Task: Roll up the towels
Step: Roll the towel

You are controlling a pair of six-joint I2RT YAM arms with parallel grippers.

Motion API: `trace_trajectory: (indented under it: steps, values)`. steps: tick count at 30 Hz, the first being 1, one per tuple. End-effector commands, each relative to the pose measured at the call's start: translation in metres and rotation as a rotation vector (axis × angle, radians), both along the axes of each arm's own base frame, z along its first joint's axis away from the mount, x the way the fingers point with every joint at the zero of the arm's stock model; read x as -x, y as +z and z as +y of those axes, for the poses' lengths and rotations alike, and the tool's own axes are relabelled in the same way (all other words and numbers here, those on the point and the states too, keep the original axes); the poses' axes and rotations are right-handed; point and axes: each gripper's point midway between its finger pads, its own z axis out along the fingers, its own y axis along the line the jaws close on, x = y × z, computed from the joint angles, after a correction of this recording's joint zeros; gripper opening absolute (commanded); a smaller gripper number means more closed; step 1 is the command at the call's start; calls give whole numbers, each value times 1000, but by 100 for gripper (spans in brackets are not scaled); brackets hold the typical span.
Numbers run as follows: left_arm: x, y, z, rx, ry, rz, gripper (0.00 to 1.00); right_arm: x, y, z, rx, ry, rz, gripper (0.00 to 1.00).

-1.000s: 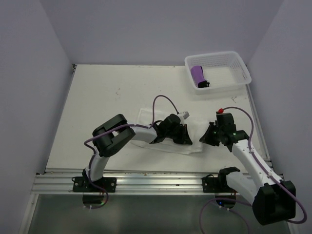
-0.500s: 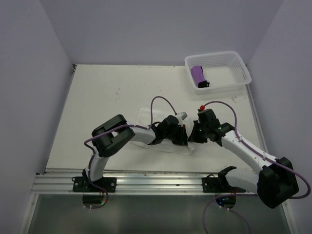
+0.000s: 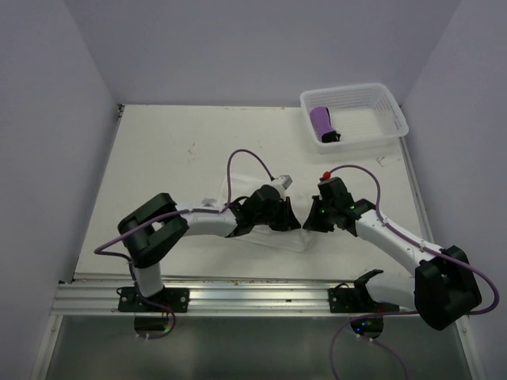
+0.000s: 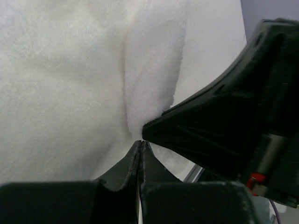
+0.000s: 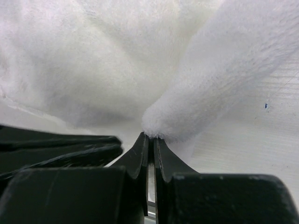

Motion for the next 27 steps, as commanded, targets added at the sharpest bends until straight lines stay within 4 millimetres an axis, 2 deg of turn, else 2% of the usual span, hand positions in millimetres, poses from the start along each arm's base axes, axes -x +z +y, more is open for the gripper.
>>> trace_trajectory:
  steps: [1,3,7,11,14,19,22,23,27]
  values:
    - [-12,35,15,-8,60,-128,0,-10,6,2,2,-2,-40,0]
    - [-12,36,29,-58,77,-146,0,-11,8,5,-12,3,-43,0]
    - [-12,10,51,-154,120,-136,0,-8,10,16,-38,27,-44,0]
    - [-9,-8,47,-150,94,-106,0,-3,4,28,-37,64,-30,0]
    - [-6,-13,42,-130,73,-99,0,3,-2,37,-44,84,-18,0]
    - [-7,-19,42,-150,69,-96,0,9,-14,40,-21,105,4,0]
    - [-5,-25,44,-159,70,-85,0,12,-21,42,-19,111,24,9]
    - [-4,-26,45,-159,71,-83,0,13,-24,43,-19,111,31,19]
    - [-1,-24,50,-152,76,-79,0,13,-28,43,-14,97,40,33]
